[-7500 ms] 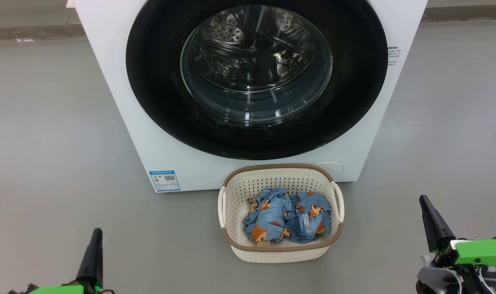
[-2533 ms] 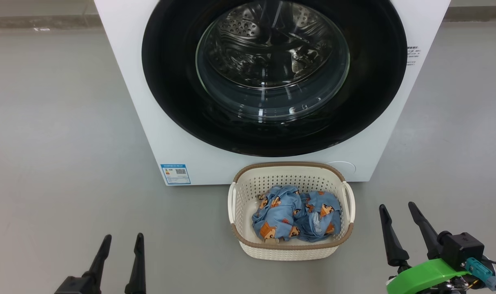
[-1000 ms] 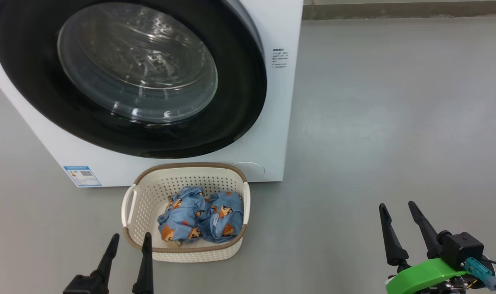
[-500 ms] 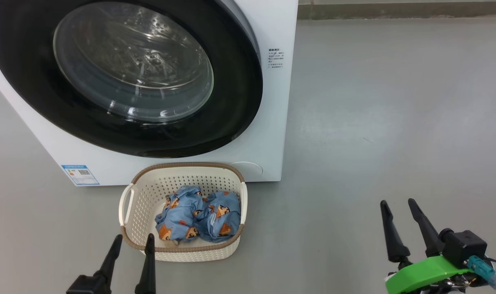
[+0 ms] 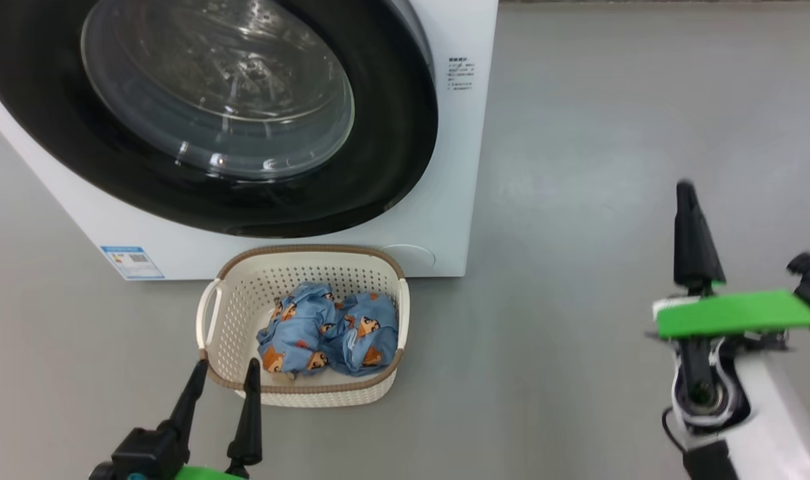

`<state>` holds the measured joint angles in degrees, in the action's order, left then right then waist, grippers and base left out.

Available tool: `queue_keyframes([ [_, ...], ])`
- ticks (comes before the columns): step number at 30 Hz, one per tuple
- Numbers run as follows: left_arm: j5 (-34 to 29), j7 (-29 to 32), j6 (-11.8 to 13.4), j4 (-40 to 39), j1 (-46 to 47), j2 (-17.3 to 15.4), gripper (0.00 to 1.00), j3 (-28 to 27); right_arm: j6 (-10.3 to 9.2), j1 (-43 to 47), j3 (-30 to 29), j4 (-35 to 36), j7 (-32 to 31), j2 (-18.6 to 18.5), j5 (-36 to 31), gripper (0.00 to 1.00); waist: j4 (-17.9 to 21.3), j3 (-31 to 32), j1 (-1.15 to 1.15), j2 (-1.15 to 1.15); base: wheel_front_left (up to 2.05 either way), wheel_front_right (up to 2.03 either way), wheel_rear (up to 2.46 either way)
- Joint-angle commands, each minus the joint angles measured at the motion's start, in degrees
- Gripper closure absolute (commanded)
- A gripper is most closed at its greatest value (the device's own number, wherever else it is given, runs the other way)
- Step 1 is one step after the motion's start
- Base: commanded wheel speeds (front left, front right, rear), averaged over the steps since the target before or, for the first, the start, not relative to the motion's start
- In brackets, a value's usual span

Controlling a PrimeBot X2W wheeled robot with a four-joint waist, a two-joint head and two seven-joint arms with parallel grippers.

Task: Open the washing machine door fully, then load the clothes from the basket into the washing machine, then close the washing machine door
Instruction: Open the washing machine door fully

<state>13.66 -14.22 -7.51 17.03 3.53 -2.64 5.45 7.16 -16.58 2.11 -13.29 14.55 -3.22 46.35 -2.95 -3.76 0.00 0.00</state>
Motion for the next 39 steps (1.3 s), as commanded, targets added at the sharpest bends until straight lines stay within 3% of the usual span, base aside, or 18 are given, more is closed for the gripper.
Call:
queue_keyframes([
  [1,0.5,-0.8,0.0,-1.4,2.4,-0.4,0.0,-1.6,0.33,-4.0,1.7,1.8,0.4,-0.4,4.3,1.0,-0.9,-1.1,0.0,0.0,0.0,0.0,0.0],
  [19,3.2,-0.8,0.2,-2.3,7.8,-0.2,0.0,1.2,0.33,-25.4,8.8,0.6,-0.9,-11.5,34.3,1.0,-7.0,-8.9,0.0,0.0,0.0,0.0,0.0],
  [25,4.7,-0.8,0.8,-2.6,9.6,-0.2,0.0,3.2,0.33,-30.8,12.3,-0.1,-8.9,-15.5,41.9,1.0,-9.4,-12.6,0.0,0.0,0.0,0.0,0.0],
  [28,5.5,-0.8,1.0,-2.7,10.4,-0.2,0.0,4.3,0.33,-32.9,14.0,-3.2,-13.5,-17.6,42.6,1.0,-10.7,-14.2,0.0,0.0,0.0,0.0,0.0],
  [39,6.7,-0.8,1.7,-3.2,13.4,-0.2,0.0,6.5,0.33,-40.3,17.5,-11.0,-30.9,-19.2,46.6,1.0,-13.3,-19.5,0.0,0.0,0.0,0.0,0.0],
])
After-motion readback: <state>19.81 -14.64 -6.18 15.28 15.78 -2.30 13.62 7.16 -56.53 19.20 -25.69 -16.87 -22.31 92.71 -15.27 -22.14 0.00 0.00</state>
